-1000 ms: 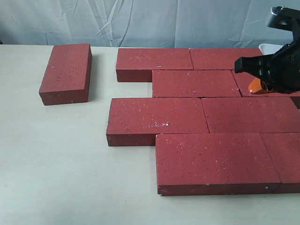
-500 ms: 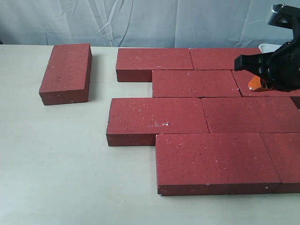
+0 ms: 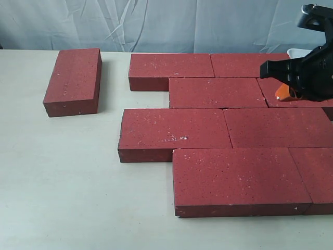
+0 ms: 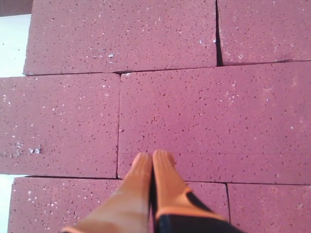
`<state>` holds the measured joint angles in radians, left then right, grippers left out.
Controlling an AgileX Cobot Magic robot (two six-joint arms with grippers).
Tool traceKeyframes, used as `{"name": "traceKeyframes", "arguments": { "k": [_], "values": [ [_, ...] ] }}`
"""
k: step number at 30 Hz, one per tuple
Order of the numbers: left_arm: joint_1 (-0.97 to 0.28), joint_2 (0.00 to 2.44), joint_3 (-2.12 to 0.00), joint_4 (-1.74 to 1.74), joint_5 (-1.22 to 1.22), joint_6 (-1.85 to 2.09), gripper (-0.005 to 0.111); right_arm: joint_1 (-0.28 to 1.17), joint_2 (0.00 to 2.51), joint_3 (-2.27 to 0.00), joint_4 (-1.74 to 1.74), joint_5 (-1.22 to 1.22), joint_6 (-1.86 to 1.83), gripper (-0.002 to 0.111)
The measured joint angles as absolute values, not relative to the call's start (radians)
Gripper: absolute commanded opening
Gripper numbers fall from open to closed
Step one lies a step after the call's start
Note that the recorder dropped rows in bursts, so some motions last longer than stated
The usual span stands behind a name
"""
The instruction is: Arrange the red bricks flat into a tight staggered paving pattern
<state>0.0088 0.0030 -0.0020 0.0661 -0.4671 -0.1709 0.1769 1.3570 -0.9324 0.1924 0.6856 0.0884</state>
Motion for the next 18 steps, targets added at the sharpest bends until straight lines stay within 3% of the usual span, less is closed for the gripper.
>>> {"name": "traceKeyframes", "arguments": {
  "k": [2, 12, 18],
  "values": [
    [0.009, 0.003, -0.006, 0.062, -0.471, -0.167, 0.0, 0.177, 1.357, -0.932, 0.192, 0.686, 0.088, -0.001],
    [0.009, 0.26, -0.241, -0.029, -0.477, 0.024, 0.0, 0.177, 1.357, -0.932, 0.192, 0.686, 0.088, -0.001],
    [0.009, 0.615, -0.52, -0.091, -0.236, 0.055, 0.0, 0.177, 1.357, -0.932, 0.192, 0.686, 0.088, -0.001]
  ]
}}
